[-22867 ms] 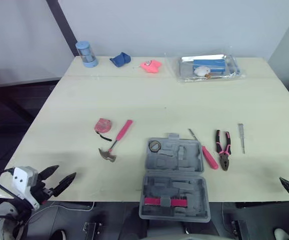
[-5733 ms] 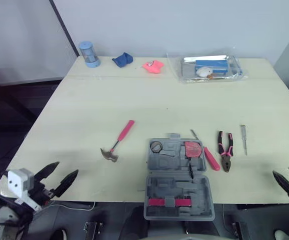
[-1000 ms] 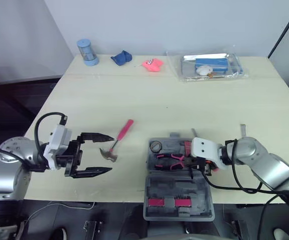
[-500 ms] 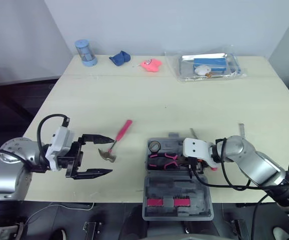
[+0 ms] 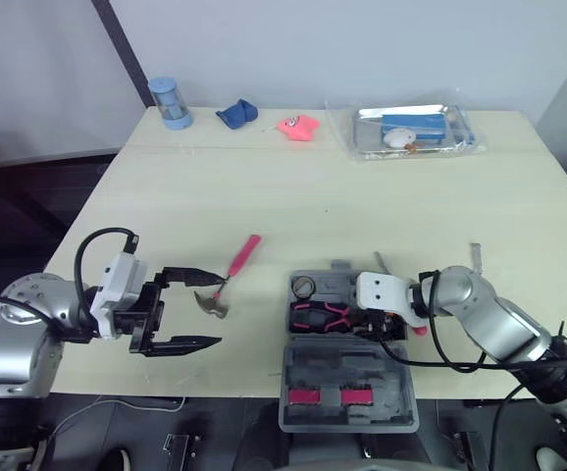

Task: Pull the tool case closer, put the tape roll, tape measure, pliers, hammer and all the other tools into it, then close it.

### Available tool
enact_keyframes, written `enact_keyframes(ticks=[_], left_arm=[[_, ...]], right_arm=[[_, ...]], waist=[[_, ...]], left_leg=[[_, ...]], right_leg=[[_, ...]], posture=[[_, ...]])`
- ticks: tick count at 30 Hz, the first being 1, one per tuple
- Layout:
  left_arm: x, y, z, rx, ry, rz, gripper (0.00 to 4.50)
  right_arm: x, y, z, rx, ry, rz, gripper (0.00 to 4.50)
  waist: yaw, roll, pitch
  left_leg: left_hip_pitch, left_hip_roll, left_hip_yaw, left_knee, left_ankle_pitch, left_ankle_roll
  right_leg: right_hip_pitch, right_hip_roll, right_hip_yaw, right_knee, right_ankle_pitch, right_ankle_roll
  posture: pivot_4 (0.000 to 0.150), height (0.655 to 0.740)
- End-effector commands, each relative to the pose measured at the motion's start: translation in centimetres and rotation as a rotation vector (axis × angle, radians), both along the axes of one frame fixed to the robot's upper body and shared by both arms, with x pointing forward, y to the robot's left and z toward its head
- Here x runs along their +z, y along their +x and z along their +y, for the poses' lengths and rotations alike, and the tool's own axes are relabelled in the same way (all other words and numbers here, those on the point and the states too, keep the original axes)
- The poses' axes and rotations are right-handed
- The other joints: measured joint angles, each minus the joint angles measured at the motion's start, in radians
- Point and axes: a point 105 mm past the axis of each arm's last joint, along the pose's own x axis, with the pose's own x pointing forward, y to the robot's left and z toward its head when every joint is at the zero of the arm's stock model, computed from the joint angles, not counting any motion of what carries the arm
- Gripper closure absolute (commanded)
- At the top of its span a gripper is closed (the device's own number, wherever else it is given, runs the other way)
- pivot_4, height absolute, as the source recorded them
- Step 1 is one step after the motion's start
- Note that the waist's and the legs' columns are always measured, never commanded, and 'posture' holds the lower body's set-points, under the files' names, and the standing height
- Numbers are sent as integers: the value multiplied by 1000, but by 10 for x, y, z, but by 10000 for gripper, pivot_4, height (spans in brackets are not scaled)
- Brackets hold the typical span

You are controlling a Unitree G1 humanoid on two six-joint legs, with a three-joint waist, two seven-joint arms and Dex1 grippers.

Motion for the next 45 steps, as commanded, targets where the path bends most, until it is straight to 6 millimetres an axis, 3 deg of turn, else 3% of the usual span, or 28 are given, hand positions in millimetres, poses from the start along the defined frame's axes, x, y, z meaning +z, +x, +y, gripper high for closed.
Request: enact_keyframes(ticks=[1, 5, 7, 11, 13, 15, 17, 24, 29, 36, 41, 45], left_arm=[[6, -4, -2, -32, 1, -30, 0], [6, -4, -3, -32, -2, -33, 0], [6, -4, -3, -32, -3, -33, 0], [5, -4, -4, -31, -6, -33, 0], [5, -4, -4, -32, -7, -32, 0], [5, -4, -4, -32, -9, -31, 0], [5, -4, -4, -31, -9, -32, 0], [5, -3, -4, -26, -12, -35, 0], [3, -4, -5, -22, -14, -34, 0], [0, -5, -5, -13, -18, -25, 0], [-1, -5, -6, -8, -20, -26, 0], [-4, -6, -7, 0, -26, -20, 0]], right_arm=[[19, 0, 4, 14, 69, -47, 569], [25, 2, 17, -2, 218, -32, 569], [25, 2, 22, -4, 278, -26, 4309], [21, 4, 25, -9, 337, -5, 18199], [17, 8, 24, -17, 342, -3, 26814], [13, 10, 23, -17, 338, -1, 38602], [9, 12, 23, -17, 337, 3, 44828], [-11, 16, 18, -21, 286, 38, 44828], [-45, 15, 9, -54, 193, 90, 44828], [-108, -1, -21, -94, 13, 205, 44828], [-112, -2, -20, -91, 21, 204, 44828], [-87, 10, -4, -106, 162, 132, 44828]], waist=[[0, 0, 0], [-2, 0, 0], [-1, 0, 0], [1, 0, 0], [0, 0, 0], [0, 0, 0], [0, 0, 0], [-1, 0, 0], [-4, -1, 0], [-4, -5, -12], [-1, -10, -27], [-1, -12, -28]], left_leg=[[0, 0, 0, 0, 0, 0], [0, 0, 0, 0, 0, 0], [0, 0, 0, 0, 0, 0], [0, 0, 0, 0, 0, 0], [0, 0, 0, 0, 0, 0], [0, 0, 0, 0, 0, 0], [0, 0, 0, 0, 0, 0], [0, 0, 0, 0, 0, 0], [2, 0, 0, 0, 0, 0], [7, 0, 0, 0, 0, 0], [13, 0, 1, -2, 0, 0], [24, 0, 1, -7, 0, 0]], right_leg=[[0, 0, 0, 0, 0, 0], [0, 0, 0, 0, 0, 0], [0, 0, 0, 0, 0, 0], [0, 0, 0, 0, 0, 0], [0, 0, 0, 0, 0, 0], [0, 0, 0, 0, 0, 0], [0, 0, 0, 0, 0, 0], [0, 0, 0, 0, 0, 0], [1, 0, 0, 1, 0, 0], [6, 0, 0, 1, 0, 0], [10, 0, 1, 0, 0, 0], [19, 0, 1, -3, -1, -1]], posture=[[1500, 7400], [1500, 7400], [1500, 7400], [1500, 7400], [1500, 7400], [1500, 7400], [1500, 7400], [1500, 7400], [1500, 7400], [1500, 7400], [1500, 7400], [1500, 7400]])
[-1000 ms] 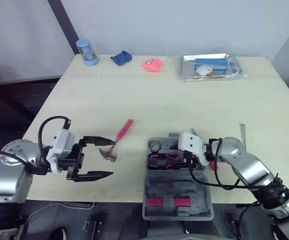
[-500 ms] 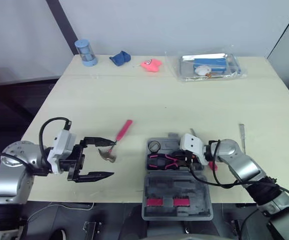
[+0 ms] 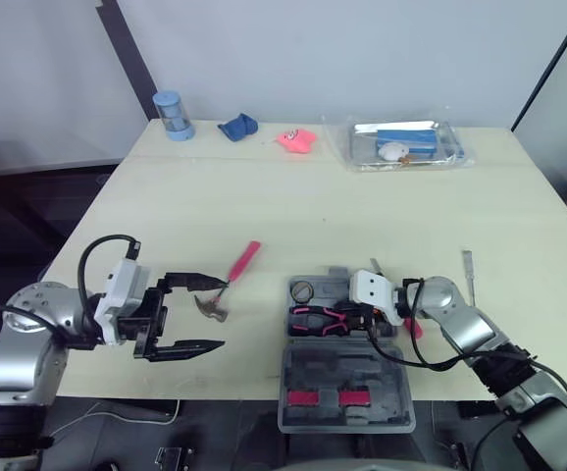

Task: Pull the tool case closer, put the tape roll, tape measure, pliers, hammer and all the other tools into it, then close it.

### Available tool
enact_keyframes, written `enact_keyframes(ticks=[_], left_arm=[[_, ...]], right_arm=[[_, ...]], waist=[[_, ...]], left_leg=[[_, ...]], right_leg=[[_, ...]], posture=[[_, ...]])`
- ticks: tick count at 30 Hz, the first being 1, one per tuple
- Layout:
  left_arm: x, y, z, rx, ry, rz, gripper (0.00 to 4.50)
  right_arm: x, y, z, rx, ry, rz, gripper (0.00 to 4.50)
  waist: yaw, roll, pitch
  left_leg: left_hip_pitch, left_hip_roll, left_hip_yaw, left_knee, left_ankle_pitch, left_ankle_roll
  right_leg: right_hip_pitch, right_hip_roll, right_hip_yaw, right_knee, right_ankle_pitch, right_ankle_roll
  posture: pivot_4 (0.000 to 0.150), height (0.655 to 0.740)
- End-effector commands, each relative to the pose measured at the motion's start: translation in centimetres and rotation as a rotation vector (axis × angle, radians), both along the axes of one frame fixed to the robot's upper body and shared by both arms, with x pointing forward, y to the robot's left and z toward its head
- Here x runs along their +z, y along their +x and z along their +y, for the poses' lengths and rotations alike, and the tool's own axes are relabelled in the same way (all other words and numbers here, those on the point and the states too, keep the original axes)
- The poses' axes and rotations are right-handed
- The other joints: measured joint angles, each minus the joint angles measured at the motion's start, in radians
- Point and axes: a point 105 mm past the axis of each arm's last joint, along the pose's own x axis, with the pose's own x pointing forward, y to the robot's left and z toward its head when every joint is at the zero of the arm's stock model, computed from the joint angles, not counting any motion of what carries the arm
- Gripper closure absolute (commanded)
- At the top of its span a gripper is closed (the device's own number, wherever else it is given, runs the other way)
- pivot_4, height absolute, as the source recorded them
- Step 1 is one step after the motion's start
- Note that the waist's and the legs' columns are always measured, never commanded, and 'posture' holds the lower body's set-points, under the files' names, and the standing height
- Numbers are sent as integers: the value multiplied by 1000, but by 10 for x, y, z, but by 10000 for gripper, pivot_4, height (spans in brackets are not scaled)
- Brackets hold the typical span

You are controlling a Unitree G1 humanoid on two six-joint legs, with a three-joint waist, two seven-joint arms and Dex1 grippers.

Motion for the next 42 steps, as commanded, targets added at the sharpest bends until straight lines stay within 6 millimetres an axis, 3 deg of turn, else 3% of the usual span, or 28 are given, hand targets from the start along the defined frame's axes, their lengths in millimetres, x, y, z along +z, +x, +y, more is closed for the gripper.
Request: enact_keyframes(ticks=[1, 8, 13, 17, 21, 25, 28, 31, 34, 37, 38, 39, 42], left_arm=[[3, -3, -5, -9, -1, -33, 0], [-2, -2, -1, 57, -23, -9, 0], [-6, 5, 18, 244, -95, -8, 0], [-13, 5, 35, 385, -133, -3, 0], [-18, 5, 56, 542, -174, -12, 0], [-35, -5, 87, 723, -185, 15, 0], [-52, -19, 103, 814, -177, 75, 0], [-68, -33, 113, 870, -161, 127, 0], [-77, -41, 126, 941, -151, 151, 0], [-87, -49, 137, 983, -116, 168, 0], [-90, -52, 140, 996, -106, 173, 0], [-92, -54, 144, 1008, -96, 176, 0], [-92, -53, 146, 1004, -79, 159, 0]], right_arm=[[-30, -9, -16, -89, -42, 101, 44828], [35, -3, -7, -95, 254, -63, 44828], [82, -10, -45, -237, 482, -104, 44828], [94, -17, -90, -400, 544, -146, 44828], [92, -26, -144, -585, 518, -179, 44828], [79, -49, -218, -833, 466, -192, 44828], [66, -70, -255, -969, 433, -180, 44828], [49, -93, -285, -1083, 422, -144, 36037], [35, -113, -308, -1176, 413, -116, 20100], [25, -126, -320, -1220, 401, -88, 6923], [23, -130, -322, -1225, 399, -79, 6923], [21, -132, -324, -1232, 394, -75, 413], [25, -126, -320, -1209, 399, -89, 413]], waist=[[-1, 0, 0], [2, 8, 8], [3, 15, 14], [2, 14, 15], [3, 14, 15], [3, 14, 15], [1, 13, 16], [2, 13, 16], [2, 12, 16], [1, 13, 16], [1, 13, 16], [1, 12, 16], [0, 12, 16]], left_leg=[[0, 0, 0, 0, 0, 0], [-5, 0, 0, -1, 0, 0], [-20, 0, 0, 0, 0, 0], [-20, 0, 0, 0, 0, 0], [-20, 0, 0, 0, 0, 0], [-20, 0, 1, 0, 0, 0], [-19, 0, 1, -1, 0, 0], [-18, 0, 2, -1, 0, 0], [-18, 0, 3, -1, 0, 0], [-16, 0, 4, -1, 0, 0], [-15, 0, 5, -1, 0, 0], [-15, 0, 6, -1, 0, 0], [-13, 0, 9, -2, 0, 0]], right_leg=[[0, 0, 0, 0, 0, 0], [-6, 0, 1, 1, 0, 0], [-18, 0, 0, 2, 0, -1], [-19, -1, 0, 1, 0, -1], [-18, -1, 0, 1, 0, -1], [-18, -1, 0, 1, 0, -1], [-18, 0, 1, 0, 0, -1], [-16, 0, 2, 0, 0, -1], [-16, -1, 2, 0, 0, -1], [-15, 0, 4, 0, 0, 0], [-15, 0, 5, 0, 0, 0], [-15, 0, 6, 1, 0, 0], [-15, 0, 8, 0, 0, 0]], posture=[[1500, 7400], [1500, 7400], [1500, 7400], [1500, 7400], [1500, 7400], [1500, 7400], [1500, 7400], [1500, 7400], [1500, 7400], [1500, 7400], [1500, 7400], [1500, 7400], [1500, 7400]])
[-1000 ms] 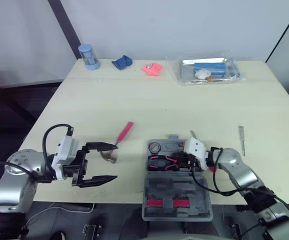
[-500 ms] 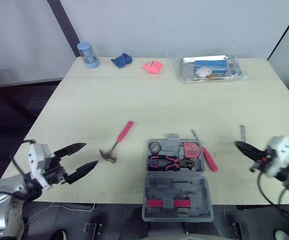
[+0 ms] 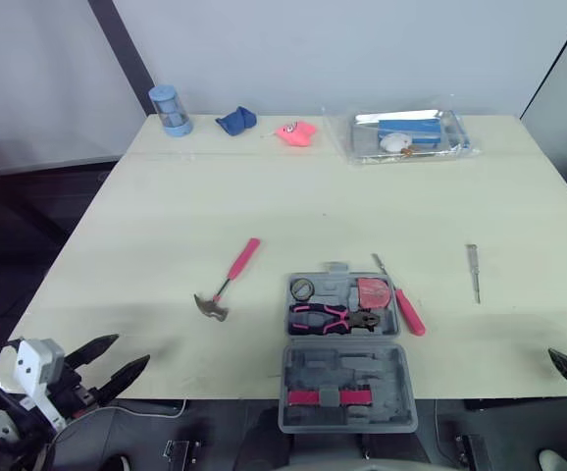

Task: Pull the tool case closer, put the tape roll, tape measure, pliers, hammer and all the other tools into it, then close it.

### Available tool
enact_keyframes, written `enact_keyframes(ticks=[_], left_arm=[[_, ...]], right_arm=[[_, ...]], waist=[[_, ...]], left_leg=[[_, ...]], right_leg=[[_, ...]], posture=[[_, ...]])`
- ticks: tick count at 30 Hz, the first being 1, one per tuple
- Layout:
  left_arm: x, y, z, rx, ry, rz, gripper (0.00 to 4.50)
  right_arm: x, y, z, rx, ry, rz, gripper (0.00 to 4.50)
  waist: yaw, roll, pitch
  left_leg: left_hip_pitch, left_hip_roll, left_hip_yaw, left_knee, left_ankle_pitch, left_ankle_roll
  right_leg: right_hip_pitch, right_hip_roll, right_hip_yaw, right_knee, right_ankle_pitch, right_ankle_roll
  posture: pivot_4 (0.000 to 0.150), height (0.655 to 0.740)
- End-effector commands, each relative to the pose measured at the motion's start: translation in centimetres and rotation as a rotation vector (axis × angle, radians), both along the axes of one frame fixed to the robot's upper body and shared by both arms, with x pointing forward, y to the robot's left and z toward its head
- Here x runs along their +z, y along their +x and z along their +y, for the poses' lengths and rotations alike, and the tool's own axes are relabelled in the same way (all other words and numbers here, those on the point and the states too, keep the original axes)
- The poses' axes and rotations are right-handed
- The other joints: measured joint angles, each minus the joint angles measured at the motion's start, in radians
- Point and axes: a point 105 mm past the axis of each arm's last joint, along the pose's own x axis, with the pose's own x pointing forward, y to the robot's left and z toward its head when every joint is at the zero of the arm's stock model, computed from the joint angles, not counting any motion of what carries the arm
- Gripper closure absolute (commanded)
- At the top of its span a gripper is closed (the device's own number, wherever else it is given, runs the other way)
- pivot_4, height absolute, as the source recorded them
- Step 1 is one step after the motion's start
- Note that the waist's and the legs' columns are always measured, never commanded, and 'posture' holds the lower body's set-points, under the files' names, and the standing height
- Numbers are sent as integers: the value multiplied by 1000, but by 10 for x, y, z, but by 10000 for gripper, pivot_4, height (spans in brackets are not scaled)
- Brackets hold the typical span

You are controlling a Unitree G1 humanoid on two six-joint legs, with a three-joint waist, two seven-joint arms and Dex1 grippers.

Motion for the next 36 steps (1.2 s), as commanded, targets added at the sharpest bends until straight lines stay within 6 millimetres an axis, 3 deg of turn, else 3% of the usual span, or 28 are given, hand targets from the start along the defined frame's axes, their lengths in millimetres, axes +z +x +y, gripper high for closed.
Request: enact_keyframes(ticks=[1, 8, 13, 15, 16, 19, 24, 26, 36], left_arm=[[12, 5, 5, -15, 57, -48, 0], [24, 30, -33, -202, 79, -77, 0], [29, 46, -79, -439, 102, -86, 0], [29, 49, -92, -505, 101, -91, 5491], [29, 50, -97, -526, 106, -93, 6480], [19, 47, -107, -661, 195, -65, 17933], [12, 52, -124, -765, 193, -55, 42513], [9, 54, -129, -783, 174, -50, 45000], [-7, 58, -149, -922, 168, 12, 45000]], right_arm=[[22, 12, 6, 61, -40, -65, 413], [38, 41, 68, 312, -13, -65, 413], [50, 56, 136, 618, -40, -69, 413], [50, 60, 153, 697, -49, -73, 0], [50, 62, 159, 727, -60, -74, 2624], [47, 65, 174, 826, -92, -59, 12105], [33, 65, 193, 996, -193, -9, 36928], [26, 66, 198, 1041, -235, 16, 44465], [2, 72, 208, 1100, -331, 91, 44465]], waist=[[0, 0, 0], [2, 0, 0], [3, 0, 0], [3, -1, 0], [3, -1, 0], [3, -1, 0], [3, -1, 0], [3, -1, 0], [3, -2, 1]], left_leg=[[0, 0, 1, 0, 0, 0], [2, 0, 2, 0, 0, 0], [2, 0, 1, 0, 0, 0], [2, 0, 1, 0, 0, 0], [2, 0, 1, 0, 0, 0], [2, 0, 1, 0, 0, 0], [2, 0, 1, 0, 0, 0], [2, 0, 1, 0, 0, 0], [2, 0, 1, 0, 0, 0]], right_leg=[[0, 0, 1, 0, 0, 0], [1, 0, 2, 1, 0, 1], [1, 0, 2, 0, 0, 1], [1, 0, 2, 0, 0, 1], [1, 0, 2, 0, 0, 1], [1, 0, 2, 0, 0, 1], [1, 0, 1, 0, 0, 1], [1, 0, 2, 0, 0, 1], [1, 0, 1, 1, 0, 1]], posture=[[1500, 7400], [1500, 7400], [1500, 7400], [1500, 7400], [1500, 7400], [1500, 7400], [1500, 7400], [1500, 7400], [1500, 7400]])
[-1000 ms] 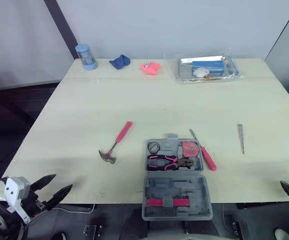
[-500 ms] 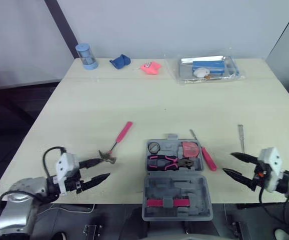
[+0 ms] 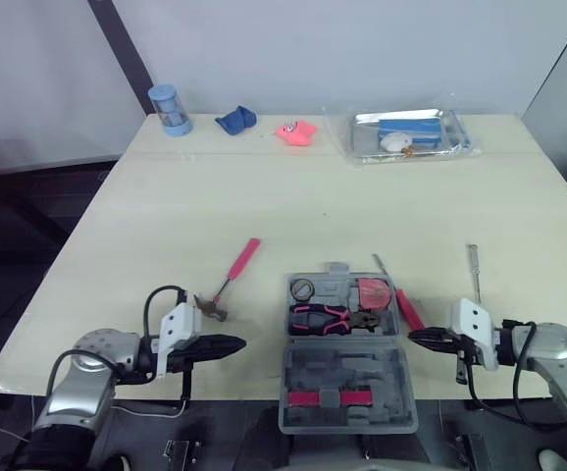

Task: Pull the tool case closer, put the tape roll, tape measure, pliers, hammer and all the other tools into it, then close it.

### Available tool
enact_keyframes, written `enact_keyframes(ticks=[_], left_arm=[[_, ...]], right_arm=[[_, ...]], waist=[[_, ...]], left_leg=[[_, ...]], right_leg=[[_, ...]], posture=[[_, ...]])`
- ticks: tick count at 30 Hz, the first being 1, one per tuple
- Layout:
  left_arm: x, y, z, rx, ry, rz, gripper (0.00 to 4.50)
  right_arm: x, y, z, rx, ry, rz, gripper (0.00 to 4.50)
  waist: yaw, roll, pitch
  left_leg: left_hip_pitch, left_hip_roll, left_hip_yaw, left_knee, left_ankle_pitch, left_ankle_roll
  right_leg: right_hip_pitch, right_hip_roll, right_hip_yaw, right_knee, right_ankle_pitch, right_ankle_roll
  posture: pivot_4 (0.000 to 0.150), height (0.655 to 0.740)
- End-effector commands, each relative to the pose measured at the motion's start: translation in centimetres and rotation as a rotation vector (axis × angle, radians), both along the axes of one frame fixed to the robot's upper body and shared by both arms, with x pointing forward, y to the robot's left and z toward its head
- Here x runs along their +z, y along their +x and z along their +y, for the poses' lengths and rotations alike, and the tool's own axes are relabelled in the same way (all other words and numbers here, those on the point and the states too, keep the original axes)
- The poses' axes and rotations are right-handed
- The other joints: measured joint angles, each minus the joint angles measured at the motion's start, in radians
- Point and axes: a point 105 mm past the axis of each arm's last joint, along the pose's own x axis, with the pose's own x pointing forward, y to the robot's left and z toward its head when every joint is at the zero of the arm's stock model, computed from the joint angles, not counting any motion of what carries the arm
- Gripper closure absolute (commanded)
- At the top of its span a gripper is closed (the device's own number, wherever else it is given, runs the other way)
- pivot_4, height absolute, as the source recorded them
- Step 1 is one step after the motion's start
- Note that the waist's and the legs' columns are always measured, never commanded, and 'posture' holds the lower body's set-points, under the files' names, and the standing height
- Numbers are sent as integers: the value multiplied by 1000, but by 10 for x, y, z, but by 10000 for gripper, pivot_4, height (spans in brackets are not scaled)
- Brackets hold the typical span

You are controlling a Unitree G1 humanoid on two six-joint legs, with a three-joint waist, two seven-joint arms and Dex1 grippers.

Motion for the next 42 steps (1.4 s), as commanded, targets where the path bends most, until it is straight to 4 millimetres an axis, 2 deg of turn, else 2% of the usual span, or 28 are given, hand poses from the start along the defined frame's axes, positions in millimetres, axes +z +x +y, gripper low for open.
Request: enact_keyframes(ticks=[1, 10, 27, 42], left_arm=[[-4, 1, -4, -41, 17, -5, 45000], [-12, 4, -9, -51, 12, -5, 45000], [-15, 8, -31, -83, -22, -8, 45000], [-28, 12, -43, -116, 22, -29, 45000]], right_arm=[[-7, -1, 2, 19, -40, -11, 44465], [-18, 6, 10, 1, -77, -27, 44465], [-17, 7, 17, 10, -56, -34, 44465], [-15, 5, 21, 8, -45, -29, 44465]], waist=[[0, 0, 0], [-1, 0, 0], [-1, 0, 0], [-1, 0, 0]], left_leg=[[0, 0, 0, 0, 0, 0], [0, 0, 0, 0, 0, 0], [0, 0, 0, 0, 0, 0], [0, 0, 0, 1, 0, 0]], right_leg=[[0, 0, 0, 0, 0, 0], [0, 0, 0, 0, 0, 0], [0, 0, 0, 1, 0, 0], [0, 0, 0, 1, 0, 0]], posture=[[1500, 7400], [1500, 7400], [1500, 7400], [1500, 7400]])
